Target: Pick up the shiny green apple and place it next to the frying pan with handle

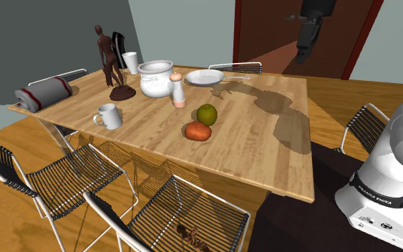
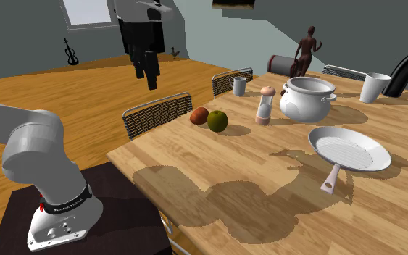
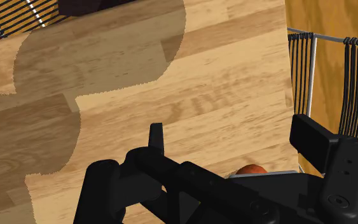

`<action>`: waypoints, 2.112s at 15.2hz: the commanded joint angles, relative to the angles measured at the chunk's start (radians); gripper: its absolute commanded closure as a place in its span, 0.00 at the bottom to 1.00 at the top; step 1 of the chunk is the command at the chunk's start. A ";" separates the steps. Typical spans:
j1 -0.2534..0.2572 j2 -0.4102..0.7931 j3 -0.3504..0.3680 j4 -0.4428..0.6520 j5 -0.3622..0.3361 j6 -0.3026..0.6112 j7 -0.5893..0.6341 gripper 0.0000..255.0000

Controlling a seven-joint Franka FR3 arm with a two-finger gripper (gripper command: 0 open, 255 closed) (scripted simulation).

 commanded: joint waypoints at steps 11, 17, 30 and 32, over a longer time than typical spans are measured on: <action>0.023 0.350 0.072 0.114 0.019 0.219 0.089 0.00; 0.033 0.578 0.106 0.247 0.007 0.302 0.144 0.00; 0.073 1.106 0.135 0.719 -0.060 0.326 0.255 0.00; 0.074 1.109 0.134 0.709 -0.060 0.339 0.256 0.00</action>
